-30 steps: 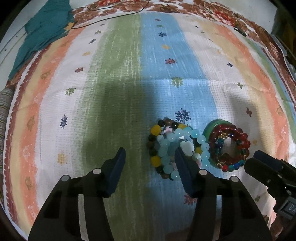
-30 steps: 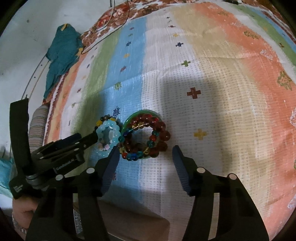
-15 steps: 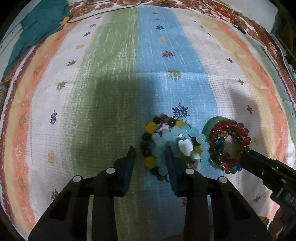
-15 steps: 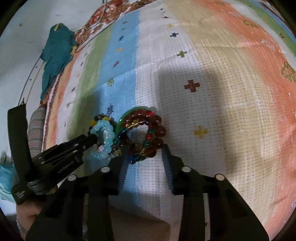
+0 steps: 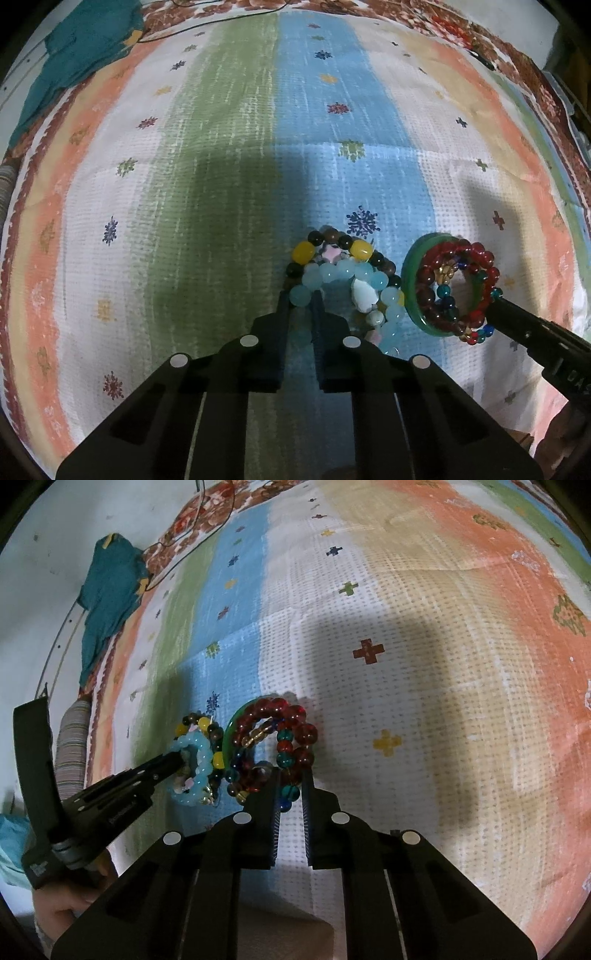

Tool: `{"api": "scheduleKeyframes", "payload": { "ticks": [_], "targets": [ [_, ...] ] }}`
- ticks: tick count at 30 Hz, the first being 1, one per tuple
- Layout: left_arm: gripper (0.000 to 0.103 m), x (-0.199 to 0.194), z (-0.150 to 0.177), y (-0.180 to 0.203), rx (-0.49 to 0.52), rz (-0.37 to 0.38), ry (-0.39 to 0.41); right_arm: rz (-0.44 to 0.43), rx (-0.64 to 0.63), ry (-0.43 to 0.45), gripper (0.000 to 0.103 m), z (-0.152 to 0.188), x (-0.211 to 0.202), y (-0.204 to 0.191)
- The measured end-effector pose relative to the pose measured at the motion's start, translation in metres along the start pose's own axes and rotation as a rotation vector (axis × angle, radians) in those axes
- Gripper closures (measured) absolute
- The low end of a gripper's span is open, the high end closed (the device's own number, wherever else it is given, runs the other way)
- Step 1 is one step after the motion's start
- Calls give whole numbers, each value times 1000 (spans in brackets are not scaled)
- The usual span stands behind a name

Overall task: Organize jewelry
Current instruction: 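Close left tool on aqua bead bracelet while right tool closes on multicolour bead bracelet, then lift aqua bracelet with left tool while right tool lifts multicolour bracelet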

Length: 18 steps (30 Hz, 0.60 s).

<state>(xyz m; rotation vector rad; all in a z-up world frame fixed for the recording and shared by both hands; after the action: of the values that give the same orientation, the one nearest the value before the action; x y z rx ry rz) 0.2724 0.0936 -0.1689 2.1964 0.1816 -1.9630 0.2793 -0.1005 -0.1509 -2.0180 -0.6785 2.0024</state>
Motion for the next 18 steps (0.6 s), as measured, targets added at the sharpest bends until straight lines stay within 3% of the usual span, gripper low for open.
{"api": "scheduleKeyframes", "payload": {
  "ticks": [18],
  "targets": [
    [92, -29, 7, 4, 28, 41, 42, 21, -24, 26, 93, 5, -10, -2]
  ]
}}
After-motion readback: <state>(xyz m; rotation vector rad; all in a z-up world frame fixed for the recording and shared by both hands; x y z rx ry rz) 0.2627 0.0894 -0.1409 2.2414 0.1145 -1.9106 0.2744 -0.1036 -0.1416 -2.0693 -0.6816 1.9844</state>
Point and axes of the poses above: each gripper's, at about its wrist camera, not at the fingertips, and x roughly the way its jaws point, y to its right, z to its underside, the point moved 2 cm from there along x, roughly the way its jaws point, and after that the axes turned 11 degrees about -y, right-handed, at the moved point
